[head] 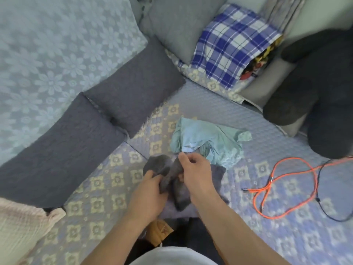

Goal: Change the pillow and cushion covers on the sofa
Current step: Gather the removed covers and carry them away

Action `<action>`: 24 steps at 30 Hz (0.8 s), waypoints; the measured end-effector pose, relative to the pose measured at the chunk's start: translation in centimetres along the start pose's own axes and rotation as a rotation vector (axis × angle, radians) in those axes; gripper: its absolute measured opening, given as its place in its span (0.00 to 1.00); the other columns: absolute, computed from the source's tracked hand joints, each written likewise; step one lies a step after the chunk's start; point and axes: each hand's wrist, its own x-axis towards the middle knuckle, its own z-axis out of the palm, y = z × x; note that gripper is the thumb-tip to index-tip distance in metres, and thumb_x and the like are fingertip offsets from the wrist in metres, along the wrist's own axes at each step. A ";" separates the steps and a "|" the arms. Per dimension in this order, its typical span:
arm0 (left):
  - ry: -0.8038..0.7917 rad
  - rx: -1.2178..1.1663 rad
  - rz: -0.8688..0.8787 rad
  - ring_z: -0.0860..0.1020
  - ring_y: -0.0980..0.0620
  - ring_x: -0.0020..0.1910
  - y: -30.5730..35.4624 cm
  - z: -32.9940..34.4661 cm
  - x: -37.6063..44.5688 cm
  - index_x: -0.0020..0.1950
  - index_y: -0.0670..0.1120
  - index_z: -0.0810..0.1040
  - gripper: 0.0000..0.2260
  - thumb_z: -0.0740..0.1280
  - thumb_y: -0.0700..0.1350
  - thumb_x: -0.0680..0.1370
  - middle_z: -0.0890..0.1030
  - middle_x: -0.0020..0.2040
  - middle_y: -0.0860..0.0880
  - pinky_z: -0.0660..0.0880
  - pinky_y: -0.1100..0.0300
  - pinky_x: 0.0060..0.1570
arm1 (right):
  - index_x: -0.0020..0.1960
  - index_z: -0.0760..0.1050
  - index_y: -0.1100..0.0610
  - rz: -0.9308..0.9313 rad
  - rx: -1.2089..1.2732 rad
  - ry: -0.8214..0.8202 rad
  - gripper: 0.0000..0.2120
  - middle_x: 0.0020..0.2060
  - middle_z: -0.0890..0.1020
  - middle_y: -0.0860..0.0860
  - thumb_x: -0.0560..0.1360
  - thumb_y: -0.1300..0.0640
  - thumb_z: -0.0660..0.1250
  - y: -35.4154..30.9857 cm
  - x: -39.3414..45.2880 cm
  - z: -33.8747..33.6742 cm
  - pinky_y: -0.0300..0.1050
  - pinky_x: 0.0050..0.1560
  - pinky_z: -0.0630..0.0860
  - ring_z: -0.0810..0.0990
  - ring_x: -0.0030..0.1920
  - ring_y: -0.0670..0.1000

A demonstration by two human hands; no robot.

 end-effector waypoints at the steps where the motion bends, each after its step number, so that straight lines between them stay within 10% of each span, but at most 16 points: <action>1: 0.037 0.028 -0.038 0.78 0.54 0.46 -0.8 -0.4 0.4 0.42 0.62 0.75 0.12 0.68 0.43 0.75 0.72 0.50 0.55 0.77 0.52 0.49 | 0.41 0.78 0.58 -0.033 -0.137 0.034 0.14 0.31 0.80 0.50 0.80 0.50 0.66 1.0 0.8 -0.3 0.46 0.40 0.76 0.79 0.35 0.50; 8: -0.093 -0.041 -0.144 0.79 0.62 0.43 -5.4 -0.9 2.0 0.43 0.59 0.81 0.20 0.65 0.32 0.75 0.82 0.44 0.58 0.73 0.68 0.41 | 0.37 0.75 0.57 0.098 -1.229 -0.719 0.13 0.36 0.80 0.55 0.79 0.55 0.61 12.2 8.8 -1.9 0.46 0.41 0.75 0.82 0.45 0.61; 13: 0.020 -0.207 -0.326 0.80 0.62 0.45 -9.3 0.2 4.8 0.45 0.63 0.82 0.29 0.65 0.26 0.73 0.82 0.45 0.65 0.76 0.62 0.45 | 0.68 0.73 0.55 -0.206 -1.466 -0.499 0.17 0.72 0.65 0.58 0.80 0.58 0.57 16.1 20.9 0.6 0.55 0.64 0.72 0.70 0.69 0.62; 18: 0.125 -0.347 -0.363 0.83 0.61 0.47 -11.3 0.8 6.0 0.49 0.59 0.84 0.27 0.65 0.25 0.74 0.85 0.47 0.62 0.79 0.66 0.43 | 0.77 0.61 0.49 -0.172 -1.623 -0.517 0.28 0.79 0.45 0.55 0.78 0.57 0.59 20.4 29.4 4.4 0.59 0.70 0.66 0.54 0.77 0.63; 24: 0.132 -0.290 -0.355 0.77 0.70 0.55 -12.9 0.2 4.7 0.62 0.62 0.76 0.23 0.64 0.33 0.81 0.80 0.57 0.67 0.74 0.71 0.53 | 0.74 0.67 0.64 -0.406 -1.256 -0.262 0.26 0.74 0.66 0.60 0.76 0.66 0.61 20.1 28.3 4.4 0.57 0.75 0.61 0.61 0.76 0.61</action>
